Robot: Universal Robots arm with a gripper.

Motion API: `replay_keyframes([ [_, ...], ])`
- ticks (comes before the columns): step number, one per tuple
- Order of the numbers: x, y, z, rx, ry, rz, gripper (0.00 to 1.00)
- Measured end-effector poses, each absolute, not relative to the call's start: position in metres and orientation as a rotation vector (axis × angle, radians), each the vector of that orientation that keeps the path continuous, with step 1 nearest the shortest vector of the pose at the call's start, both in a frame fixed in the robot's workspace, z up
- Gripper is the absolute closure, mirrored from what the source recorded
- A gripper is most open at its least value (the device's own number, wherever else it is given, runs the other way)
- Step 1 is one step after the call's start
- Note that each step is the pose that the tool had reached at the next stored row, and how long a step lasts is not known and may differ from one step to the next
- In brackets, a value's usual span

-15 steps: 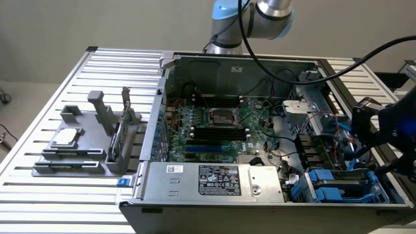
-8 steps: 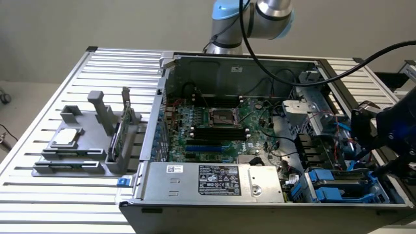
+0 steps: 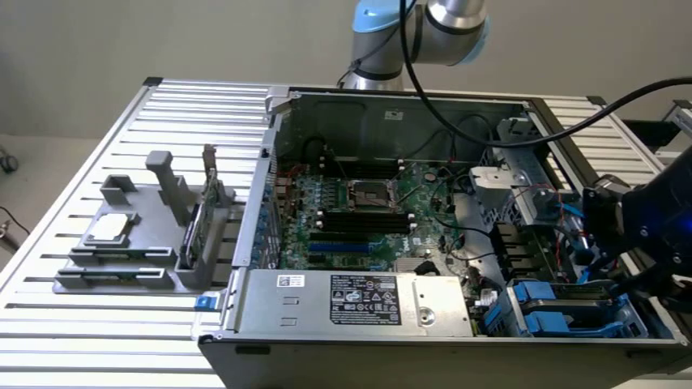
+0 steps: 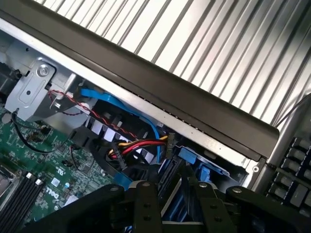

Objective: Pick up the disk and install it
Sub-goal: 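Insert the first disk wire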

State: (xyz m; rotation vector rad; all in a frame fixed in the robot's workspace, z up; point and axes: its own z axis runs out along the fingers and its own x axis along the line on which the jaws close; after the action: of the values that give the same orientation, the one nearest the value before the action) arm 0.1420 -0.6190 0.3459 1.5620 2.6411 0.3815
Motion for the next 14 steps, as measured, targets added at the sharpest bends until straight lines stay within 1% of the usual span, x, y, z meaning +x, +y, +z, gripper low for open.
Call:
replay_keyframes([
  [14, 0.1449, -0.6179, 0.3386, 1.625, 2.616, 0.399, 0.67],
])
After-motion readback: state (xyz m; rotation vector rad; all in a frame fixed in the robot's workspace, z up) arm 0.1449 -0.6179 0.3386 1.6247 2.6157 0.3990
